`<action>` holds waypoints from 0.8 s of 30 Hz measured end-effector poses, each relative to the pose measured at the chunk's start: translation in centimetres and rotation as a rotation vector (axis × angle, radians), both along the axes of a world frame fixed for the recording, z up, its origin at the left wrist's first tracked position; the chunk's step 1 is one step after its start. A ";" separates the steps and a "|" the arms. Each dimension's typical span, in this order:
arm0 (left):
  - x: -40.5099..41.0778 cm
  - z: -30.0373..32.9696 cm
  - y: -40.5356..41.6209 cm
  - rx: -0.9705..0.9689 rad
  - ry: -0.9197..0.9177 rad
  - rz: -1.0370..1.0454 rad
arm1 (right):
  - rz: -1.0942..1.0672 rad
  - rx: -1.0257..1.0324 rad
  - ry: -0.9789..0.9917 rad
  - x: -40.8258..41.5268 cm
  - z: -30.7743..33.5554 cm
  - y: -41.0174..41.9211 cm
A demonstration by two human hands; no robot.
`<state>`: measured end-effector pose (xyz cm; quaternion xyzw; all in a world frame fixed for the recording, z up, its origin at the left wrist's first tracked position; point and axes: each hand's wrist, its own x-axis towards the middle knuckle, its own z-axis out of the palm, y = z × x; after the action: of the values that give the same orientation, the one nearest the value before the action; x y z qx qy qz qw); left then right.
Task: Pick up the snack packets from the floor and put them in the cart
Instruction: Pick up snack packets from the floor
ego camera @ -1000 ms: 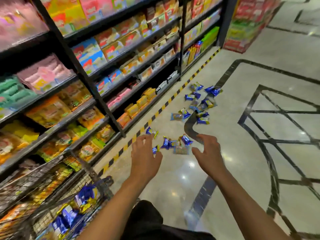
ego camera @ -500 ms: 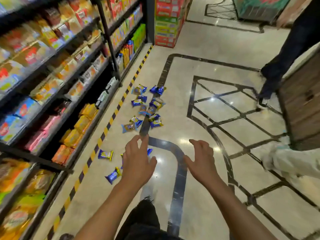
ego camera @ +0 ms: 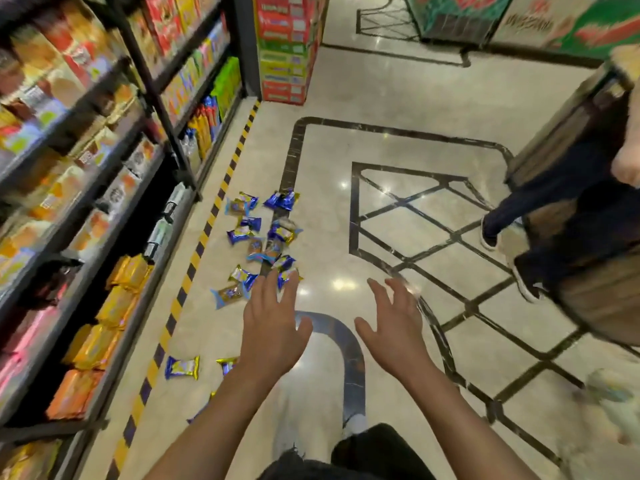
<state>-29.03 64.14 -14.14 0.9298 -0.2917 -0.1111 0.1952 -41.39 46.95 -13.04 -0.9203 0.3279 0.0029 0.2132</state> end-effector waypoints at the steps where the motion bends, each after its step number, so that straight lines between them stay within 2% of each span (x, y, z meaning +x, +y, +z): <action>1: 0.5 0.0 -0.8 0.009 0.005 -0.012 | -0.006 0.003 0.003 0.6 0.0 -0.8; 11: 5.8 -1.5 -11.4 0.164 -0.039 -0.055 | 0.042 -0.038 0.047 7.1 -2.6 -12.5; 24: 13.6 -0.7 -30.8 0.226 -0.062 0.081 | 0.196 -0.048 0.067 16.2 -2.9 -34.0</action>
<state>-15.39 33.37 -14.82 0.9598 -0.2454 -0.1067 0.0843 -25.23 12.97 -15.89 -0.9522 0.2434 0.0465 0.1788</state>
